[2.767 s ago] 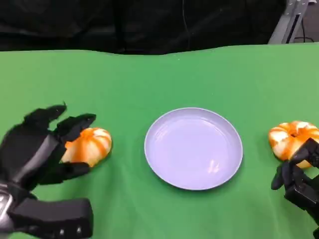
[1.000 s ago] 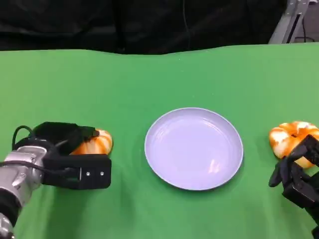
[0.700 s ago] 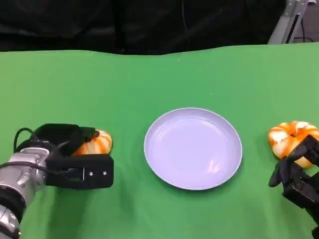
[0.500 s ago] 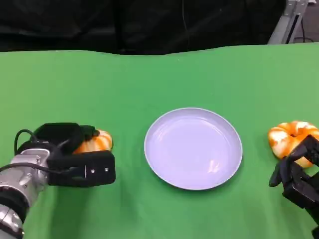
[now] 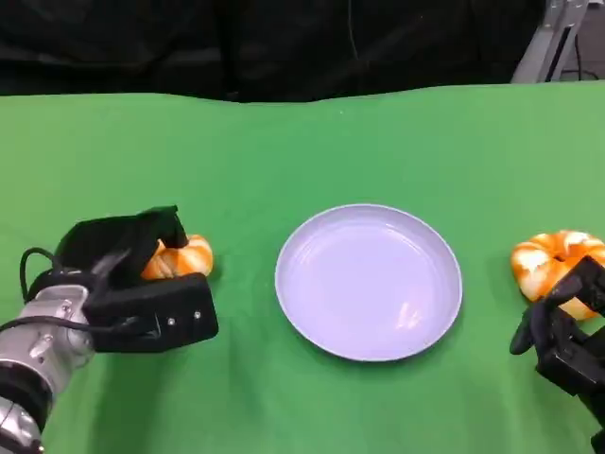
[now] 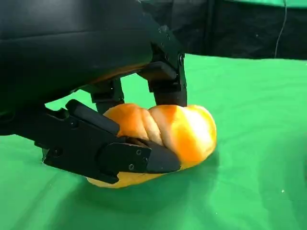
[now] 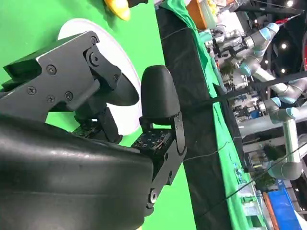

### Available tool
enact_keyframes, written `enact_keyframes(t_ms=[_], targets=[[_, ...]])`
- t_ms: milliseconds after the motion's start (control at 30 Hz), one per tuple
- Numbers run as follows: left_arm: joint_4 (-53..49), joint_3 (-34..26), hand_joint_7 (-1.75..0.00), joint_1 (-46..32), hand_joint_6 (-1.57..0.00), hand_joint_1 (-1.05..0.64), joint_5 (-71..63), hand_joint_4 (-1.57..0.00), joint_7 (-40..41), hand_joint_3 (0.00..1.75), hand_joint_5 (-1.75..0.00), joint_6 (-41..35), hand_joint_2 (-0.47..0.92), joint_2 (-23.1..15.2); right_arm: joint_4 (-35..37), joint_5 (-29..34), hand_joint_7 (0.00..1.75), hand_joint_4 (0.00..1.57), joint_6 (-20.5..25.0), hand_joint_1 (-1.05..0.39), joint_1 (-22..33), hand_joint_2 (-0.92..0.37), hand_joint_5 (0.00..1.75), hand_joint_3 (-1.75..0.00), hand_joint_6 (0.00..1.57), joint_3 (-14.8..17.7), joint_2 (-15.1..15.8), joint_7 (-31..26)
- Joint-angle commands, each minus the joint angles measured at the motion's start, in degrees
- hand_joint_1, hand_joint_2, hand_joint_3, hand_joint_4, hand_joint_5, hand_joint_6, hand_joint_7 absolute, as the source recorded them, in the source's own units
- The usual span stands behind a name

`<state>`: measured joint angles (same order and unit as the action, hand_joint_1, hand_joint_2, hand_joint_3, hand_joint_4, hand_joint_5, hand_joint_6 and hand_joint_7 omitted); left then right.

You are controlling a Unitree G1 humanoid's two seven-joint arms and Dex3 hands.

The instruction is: Grasp the bread from the table and place it into the plate.

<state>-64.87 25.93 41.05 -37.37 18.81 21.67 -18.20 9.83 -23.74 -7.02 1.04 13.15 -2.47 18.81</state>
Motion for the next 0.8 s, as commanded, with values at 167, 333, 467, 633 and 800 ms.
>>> enact_keyframes(t_ms=[167,333,467,633,800], targets=[[10.3,-2.1,-1.75,-1.2,-0.51,-0.12,1.0,-0.66,-1.6,0.49,-1.75,2.5,0.90,-2.4,-0.8,-0.2,1.60,0.78,0.2,-0.09,0.6,-0.56,1.75,-1.17,0.69,0.5,1.0,-0.2],[19.6,-2.5,-1.75,-2.0,-0.55,-0.11,1.3,-0.66,-5.8,0.50,-1.75,2.8,0.86,-3.4,-0.5,-0.3,1.59,0.78,-0.1,-0.09,0.4,-0.57,1.75,-1.17,0.69,0.5,1.1,0.1],[26.1,-2.6,-1.75,-1.8,-0.57,-0.10,1.7,-0.65,-9.6,0.51,-1.75,1.5,0.84,-2.5,-1.2,0.0,1.60,0.78,0.7,-0.10,0.5,-0.56,1.75,-1.16,0.70,0.4,0.9,-0.9],[29.1,-2.1,-1.75,-1.1,-0.55,-0.09,1.6,-0.65,-12.3,0.46,-1.75,0.5,0.83,-0.5,-1.3,0.0,1.60,0.78,0.6,-0.09,0.7,-0.57,1.75,-1.16,0.69,0.3,0.8,-0.9],[30.7,0.1,-1.75,0.0,-0.57,-0.09,-0.8,-0.67,-12.8,0.40,-1.75,0.3,0.85,2.8,-1.7,-0.4,1.59,0.78,0.6,-0.08,0.8,-0.58,1.75,-1.16,0.69,0.2,0.7,-0.6]])
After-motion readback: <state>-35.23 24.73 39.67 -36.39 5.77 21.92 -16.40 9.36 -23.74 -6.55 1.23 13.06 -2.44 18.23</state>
